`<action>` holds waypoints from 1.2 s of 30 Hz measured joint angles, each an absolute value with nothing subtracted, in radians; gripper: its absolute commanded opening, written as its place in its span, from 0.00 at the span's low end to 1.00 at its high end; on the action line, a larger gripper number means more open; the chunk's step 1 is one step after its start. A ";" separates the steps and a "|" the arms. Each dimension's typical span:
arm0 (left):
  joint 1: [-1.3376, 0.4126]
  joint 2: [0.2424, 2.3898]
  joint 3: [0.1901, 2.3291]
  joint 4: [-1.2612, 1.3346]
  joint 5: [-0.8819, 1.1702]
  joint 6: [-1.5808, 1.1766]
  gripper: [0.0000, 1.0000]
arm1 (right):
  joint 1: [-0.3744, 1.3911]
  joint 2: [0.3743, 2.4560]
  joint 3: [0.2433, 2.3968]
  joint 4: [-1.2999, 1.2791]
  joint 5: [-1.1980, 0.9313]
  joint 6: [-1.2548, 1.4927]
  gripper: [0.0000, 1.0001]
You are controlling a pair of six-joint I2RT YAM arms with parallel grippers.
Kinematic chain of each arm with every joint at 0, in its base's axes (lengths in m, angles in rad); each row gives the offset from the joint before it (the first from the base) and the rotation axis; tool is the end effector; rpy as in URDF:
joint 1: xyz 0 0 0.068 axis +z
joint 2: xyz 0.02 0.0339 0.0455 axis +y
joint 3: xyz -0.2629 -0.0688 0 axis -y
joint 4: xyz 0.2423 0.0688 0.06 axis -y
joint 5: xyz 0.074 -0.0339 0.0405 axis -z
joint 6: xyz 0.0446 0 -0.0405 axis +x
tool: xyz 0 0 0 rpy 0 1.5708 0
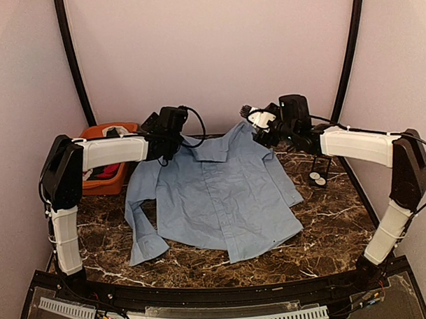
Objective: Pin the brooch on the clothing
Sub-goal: Flatten out the crumpled clothing at the center of the board, then smooth out the flattened clothing at the center of the board.
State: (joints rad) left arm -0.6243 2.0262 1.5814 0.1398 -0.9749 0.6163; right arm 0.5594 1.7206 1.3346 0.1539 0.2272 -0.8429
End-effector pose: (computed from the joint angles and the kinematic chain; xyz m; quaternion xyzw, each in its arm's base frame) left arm 0.4067 -0.2475 0.2698 0.1887 0.7407 0.3756 0.5241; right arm 0.3618 0.2147 0.3108 -0.4489 0.6407 -0.1751 0.5977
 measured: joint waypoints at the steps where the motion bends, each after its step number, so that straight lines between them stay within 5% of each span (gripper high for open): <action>1: -0.624 2.024 1.581 0.088 -0.953 0.562 0.99 | 0.563 1.703 1.304 0.119 0.176 -0.828 0.81; 11: -0.591 2.015 1.505 -0.290 -0.749 0.072 0.99 | 0.831 1.369 0.958 -0.056 -0.209 -0.778 0.81; 23: -0.587 1.715 1.403 -0.330 -0.602 -0.099 0.99 | 1.109 1.757 0.994 -0.015 0.042 -0.774 0.75; 31: -0.609 1.469 1.186 -0.311 -0.553 -0.156 0.99 | 1.177 1.810 1.039 0.016 0.057 -0.694 0.73; 36: -0.636 1.406 1.123 -0.316 -0.547 -0.172 0.99 | 1.206 1.821 1.058 0.020 0.035 -0.659 0.58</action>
